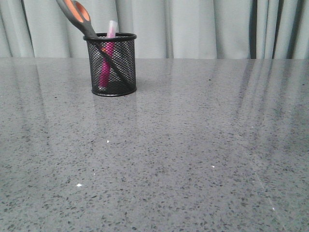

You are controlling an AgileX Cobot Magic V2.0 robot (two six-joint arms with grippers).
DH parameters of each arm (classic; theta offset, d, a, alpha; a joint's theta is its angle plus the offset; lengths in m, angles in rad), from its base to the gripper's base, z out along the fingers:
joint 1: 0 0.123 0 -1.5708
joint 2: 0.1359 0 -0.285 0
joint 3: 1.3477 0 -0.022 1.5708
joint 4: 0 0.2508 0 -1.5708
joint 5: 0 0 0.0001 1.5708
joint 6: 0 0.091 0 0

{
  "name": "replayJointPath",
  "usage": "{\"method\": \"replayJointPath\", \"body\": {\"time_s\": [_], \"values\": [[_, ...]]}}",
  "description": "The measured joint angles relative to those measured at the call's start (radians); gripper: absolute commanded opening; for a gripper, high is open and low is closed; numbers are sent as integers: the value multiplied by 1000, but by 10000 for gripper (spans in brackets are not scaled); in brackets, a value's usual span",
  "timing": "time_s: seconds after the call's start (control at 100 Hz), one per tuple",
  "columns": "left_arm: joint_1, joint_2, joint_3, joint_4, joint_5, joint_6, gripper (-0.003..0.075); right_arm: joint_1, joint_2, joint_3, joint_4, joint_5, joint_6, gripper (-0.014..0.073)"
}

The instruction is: Put pen and scissors into bin

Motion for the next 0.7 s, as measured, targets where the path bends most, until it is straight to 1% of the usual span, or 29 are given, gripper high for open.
{"method": "replayJointPath", "body": {"time_s": [0.2, 0.39, 0.49, 0.7], "values": [[0, -252, 186, -23, -36, 0, -22, -41, -285, 271, 2, -2, -1, -75], [0, -451, 311, -50, -54, 0, -22, -46, -497, 453, 3, 0, -2, -75], [0, -503, 351, -56, -54, 0, -22, -46, -560, 507, 12, 4, -2, -75], [0, -511, 373, -81, -52, 0, -22, -46, -589, 507, 18, -14, -2, -75]]}}
